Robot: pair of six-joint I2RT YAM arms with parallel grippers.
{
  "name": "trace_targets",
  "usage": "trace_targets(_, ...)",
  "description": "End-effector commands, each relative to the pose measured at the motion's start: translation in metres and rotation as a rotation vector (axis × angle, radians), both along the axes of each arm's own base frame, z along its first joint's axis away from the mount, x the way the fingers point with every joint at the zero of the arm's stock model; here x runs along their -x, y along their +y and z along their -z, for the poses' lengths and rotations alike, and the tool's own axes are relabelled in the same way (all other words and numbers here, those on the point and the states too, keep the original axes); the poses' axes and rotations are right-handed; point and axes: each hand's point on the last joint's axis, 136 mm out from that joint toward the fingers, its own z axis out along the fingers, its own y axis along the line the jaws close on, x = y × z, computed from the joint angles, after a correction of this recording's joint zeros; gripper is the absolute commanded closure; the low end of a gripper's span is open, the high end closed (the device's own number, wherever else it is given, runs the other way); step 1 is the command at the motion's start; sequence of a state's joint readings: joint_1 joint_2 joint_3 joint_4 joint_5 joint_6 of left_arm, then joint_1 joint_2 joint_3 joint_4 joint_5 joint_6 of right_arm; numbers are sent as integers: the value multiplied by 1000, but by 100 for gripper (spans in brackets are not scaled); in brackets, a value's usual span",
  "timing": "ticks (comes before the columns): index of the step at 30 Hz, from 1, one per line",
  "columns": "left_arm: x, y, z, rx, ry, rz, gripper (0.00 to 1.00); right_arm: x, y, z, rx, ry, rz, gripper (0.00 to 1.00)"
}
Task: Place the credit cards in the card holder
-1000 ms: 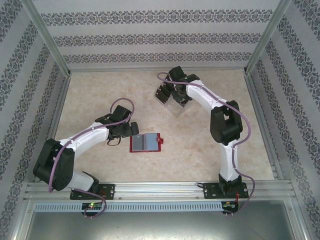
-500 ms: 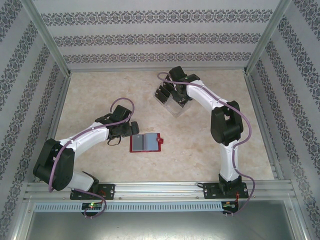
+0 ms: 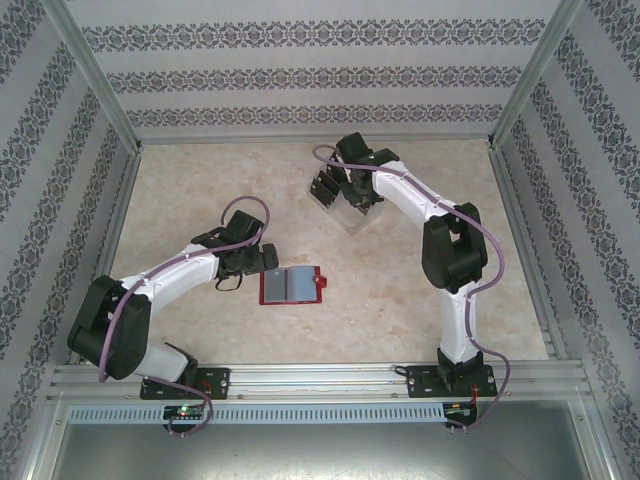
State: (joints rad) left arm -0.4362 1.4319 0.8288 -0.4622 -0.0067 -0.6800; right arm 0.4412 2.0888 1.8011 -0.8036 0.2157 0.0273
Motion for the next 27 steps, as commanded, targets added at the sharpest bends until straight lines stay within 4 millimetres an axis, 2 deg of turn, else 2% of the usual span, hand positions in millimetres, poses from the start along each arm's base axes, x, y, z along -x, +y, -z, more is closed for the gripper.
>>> trace_targets(1, -8, 1, -3, 2, -23, -2, 0, 3, 1, -4, -20, 7, 13, 76)
trace_targets(17, -9, 1, -4, 3, -25, 1, 0, -2, 1, 0, -92, 58, 12, 88)
trace_targets(20, -9, 1, -5, 3, -27, 0, 0, -2, 2, -2, -112, 61, 10, 96)
trace_targets(21, -9, 1, -5, 4, -27, 1, 0, -2, 3, -3, -120, 61, 9, 100)
trace_targets(27, -10, 1, -6, 2, -27, 2, 0, -4, 5, -25, -146, 30, -4, 100)
